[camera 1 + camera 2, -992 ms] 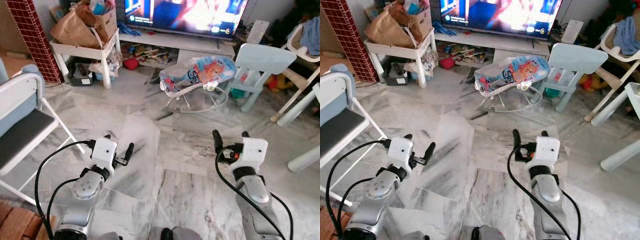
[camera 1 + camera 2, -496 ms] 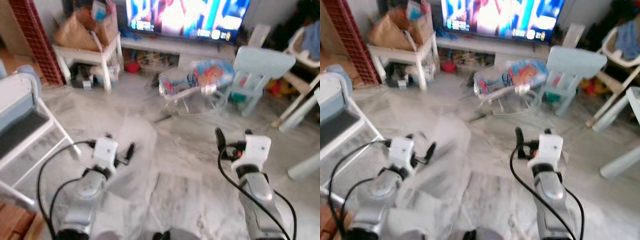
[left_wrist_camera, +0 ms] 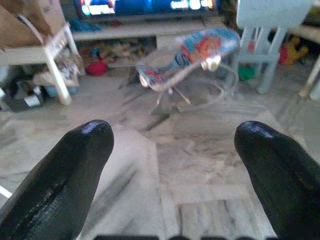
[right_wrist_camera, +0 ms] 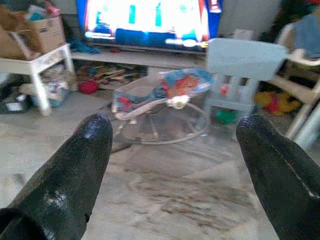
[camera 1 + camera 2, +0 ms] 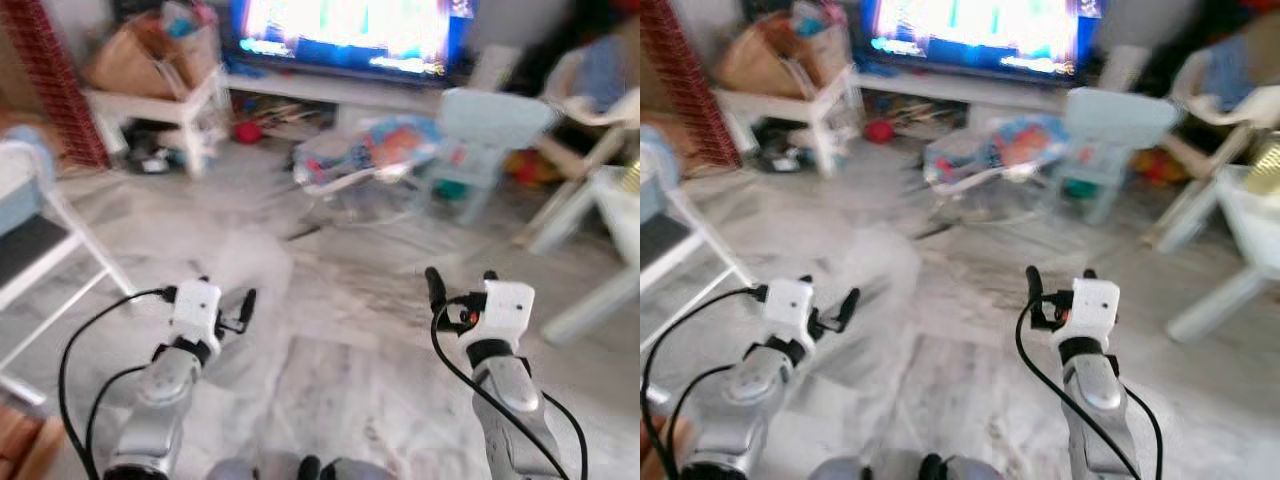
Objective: Restocking fridge
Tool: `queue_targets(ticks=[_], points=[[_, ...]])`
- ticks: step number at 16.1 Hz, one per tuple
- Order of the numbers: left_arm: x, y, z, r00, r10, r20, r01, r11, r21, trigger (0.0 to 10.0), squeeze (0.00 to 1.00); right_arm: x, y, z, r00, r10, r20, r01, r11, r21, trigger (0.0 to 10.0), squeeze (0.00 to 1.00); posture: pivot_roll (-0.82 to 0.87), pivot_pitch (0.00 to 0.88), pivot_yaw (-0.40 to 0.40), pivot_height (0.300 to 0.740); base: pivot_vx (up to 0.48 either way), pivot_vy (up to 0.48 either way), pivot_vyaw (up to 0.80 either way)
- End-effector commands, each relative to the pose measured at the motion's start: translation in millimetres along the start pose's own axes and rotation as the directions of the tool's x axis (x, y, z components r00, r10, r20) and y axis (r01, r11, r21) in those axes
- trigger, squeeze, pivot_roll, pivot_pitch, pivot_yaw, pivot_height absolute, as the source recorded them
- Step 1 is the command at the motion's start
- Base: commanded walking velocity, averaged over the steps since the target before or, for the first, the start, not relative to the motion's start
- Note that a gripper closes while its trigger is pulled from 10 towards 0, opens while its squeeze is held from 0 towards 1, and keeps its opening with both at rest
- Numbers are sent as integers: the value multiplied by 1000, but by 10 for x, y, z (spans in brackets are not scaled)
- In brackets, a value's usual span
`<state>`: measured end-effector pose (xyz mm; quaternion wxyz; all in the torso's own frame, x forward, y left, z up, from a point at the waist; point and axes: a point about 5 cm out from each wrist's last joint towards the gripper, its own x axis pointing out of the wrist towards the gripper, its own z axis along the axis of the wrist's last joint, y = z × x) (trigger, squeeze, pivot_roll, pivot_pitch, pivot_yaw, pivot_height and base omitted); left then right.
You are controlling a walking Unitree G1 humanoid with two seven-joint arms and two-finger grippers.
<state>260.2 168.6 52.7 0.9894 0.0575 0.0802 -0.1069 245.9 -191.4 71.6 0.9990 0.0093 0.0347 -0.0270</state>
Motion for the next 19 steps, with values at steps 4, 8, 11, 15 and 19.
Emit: queue_targets(ticks=[4,8,11,15,19], points=[[24,45,24,999,34,-3,-34,999,-3,10000,0,70,-6,102,999,5,35,-5,1000,-9,10000,0,58,34,-80,740,0,318,0],[8,48,22,1000,28,1,-28,1000,12,10000,0,74,-3,104,999,2,35,-1,1000,-6,10000,0,61,38,-75,740,0,339,0],[17,35,37,1000,15,6,-15,1000,19,10000,0,75,7,98,999,-3,34,3,1000,-2,10000,0,61,38,-70,740,0,0,0],[5,35,46,1000,12,13,-13,999,47,10000,0,89,-17,98,999,-10,33,11,1000,-4,10000,0,67,37,-71,740,0,0,0],[8,38,45,1000,7,8,-7,998,60,10000,0,105,3,90,1000,-10,29,10,1000,3,10000,0,71,34,-68,740,0,0,-364]])
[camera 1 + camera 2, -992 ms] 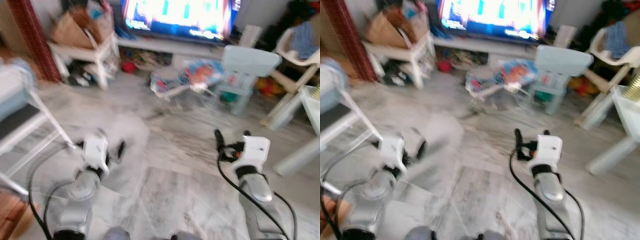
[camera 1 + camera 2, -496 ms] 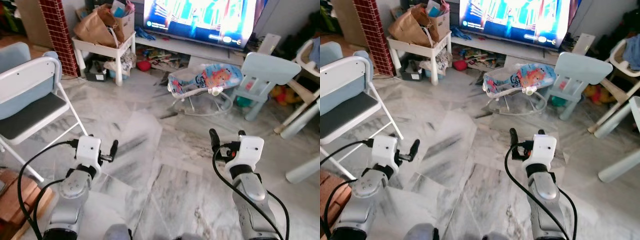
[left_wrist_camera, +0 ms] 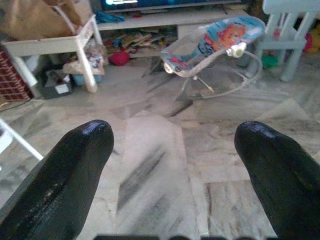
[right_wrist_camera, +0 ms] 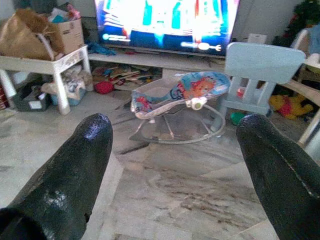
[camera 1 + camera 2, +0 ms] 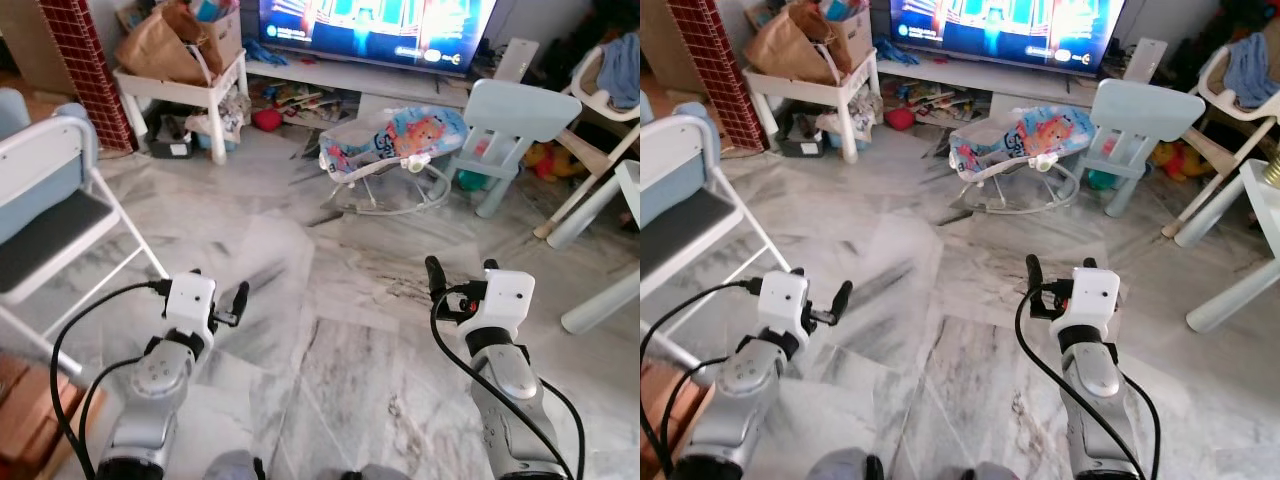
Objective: Restocking fridge
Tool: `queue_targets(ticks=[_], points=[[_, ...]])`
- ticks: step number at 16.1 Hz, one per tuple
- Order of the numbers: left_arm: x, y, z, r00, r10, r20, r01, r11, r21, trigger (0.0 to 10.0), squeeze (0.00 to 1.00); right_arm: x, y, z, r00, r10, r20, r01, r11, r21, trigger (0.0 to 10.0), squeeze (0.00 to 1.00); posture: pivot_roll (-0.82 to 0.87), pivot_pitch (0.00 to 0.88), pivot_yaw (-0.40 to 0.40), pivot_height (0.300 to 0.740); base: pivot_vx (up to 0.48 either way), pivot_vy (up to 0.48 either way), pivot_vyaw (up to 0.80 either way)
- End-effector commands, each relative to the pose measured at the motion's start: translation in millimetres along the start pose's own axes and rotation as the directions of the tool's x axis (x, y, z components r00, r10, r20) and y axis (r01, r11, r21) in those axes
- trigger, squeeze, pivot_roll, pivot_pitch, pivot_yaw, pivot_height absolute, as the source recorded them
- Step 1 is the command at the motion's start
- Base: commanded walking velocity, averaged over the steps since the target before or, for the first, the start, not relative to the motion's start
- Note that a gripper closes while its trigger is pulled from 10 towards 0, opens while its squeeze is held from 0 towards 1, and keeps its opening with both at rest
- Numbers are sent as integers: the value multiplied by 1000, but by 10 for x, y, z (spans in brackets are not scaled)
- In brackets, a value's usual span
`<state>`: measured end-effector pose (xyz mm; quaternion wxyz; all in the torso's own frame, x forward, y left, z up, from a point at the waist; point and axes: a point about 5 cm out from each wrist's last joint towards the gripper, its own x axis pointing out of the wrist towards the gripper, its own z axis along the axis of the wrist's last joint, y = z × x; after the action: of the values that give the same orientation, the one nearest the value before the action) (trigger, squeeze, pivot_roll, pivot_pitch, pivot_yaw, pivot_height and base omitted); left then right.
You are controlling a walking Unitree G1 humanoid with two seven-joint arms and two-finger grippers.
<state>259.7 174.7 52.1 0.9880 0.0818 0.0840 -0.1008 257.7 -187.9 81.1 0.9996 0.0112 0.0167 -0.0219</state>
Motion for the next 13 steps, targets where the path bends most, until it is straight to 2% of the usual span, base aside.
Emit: queue_targets(ticks=[1,3,5,7,9,13], points=[[24,-13,64,1000,-7,23,6,1000,25,10000,0,-4,-32,-12,1000,-19,-3,19,1000,-2,10000,0,73,33,-67,740,0,0,-800],[-5,-7,91,999,0,43,-3,998,63,10000,0,-14,-39,-17,1000,-26,6,26,1000,0,10000,0,81,29,-54,740,0,0,-606],[-111,52,41,999,34,32,-36,998,56,10000,0,-35,-56,11,999,-43,31,43,999,-10,10000,0,72,28,-28,740,0,0,0],[-134,50,-9,1000,24,11,-25,997,67,10000,0,-60,-58,5,998,-58,36,58,998,-11,10000,0,57,23,6,740,0,0,0],[-60,47,44,999,15,32,-18,994,105,10000,0,-107,-60,-47,996,-87,29,88,996,-22,10000,0,48,18,26,740,0,0,0],[3,141,153,994,79,71,-85,992,90,10000,0,-166,-28,-107,997,-73,16,74,997,-21,10000,0,54,18,5,740,0,0,0]])
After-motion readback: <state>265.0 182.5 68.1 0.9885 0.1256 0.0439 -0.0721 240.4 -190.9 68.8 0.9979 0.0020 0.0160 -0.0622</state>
